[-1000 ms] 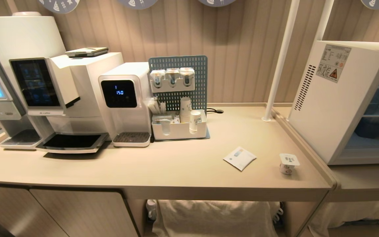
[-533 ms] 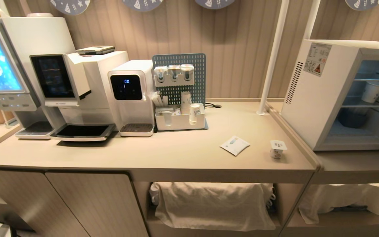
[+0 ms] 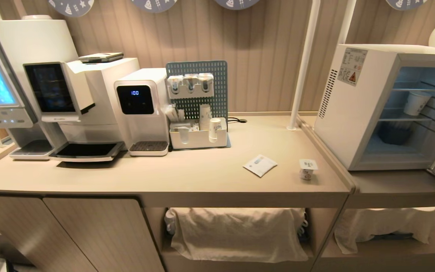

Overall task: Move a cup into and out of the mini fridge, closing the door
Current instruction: Close the freezer door

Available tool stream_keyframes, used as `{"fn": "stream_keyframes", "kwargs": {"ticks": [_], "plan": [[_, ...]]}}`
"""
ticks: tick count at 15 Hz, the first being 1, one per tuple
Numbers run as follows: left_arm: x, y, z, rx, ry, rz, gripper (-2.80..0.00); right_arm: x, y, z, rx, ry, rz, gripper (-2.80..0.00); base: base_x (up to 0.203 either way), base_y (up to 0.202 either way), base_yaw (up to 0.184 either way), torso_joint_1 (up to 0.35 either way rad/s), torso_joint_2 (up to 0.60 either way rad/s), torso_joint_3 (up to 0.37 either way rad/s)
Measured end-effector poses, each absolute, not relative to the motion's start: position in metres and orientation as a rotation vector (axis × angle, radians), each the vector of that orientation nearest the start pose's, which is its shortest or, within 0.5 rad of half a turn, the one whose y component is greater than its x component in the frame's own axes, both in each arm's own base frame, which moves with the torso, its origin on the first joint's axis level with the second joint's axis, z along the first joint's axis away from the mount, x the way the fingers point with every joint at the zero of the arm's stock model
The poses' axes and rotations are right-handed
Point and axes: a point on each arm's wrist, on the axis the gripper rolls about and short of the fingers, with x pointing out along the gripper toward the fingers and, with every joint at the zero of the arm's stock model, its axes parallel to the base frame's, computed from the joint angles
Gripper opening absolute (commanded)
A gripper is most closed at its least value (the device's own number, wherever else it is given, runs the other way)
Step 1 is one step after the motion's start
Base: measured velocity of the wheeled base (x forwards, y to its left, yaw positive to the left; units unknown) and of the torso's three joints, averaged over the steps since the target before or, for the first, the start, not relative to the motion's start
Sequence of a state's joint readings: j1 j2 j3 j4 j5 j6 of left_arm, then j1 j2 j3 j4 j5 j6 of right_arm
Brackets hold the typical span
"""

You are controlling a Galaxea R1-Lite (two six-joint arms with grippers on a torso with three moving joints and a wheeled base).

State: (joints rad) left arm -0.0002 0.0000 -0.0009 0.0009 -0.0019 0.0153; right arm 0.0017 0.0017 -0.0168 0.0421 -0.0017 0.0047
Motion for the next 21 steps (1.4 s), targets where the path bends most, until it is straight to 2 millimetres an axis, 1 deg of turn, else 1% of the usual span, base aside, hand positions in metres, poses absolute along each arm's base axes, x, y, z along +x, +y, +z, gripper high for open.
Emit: {"fn": "stream_keyframes", "kwargs": {"ticks": [21], "plan": [[-0.0229, 0.0000, 0.0756, 0.015, 0.001, -0.003, -2.80, -0.0241, -0.0001, 0.0762, 0.004, 0.026, 0.000, -2.80, 0.000, -0.194, -0.001, 0.003, 0.00, 0.002]]}}
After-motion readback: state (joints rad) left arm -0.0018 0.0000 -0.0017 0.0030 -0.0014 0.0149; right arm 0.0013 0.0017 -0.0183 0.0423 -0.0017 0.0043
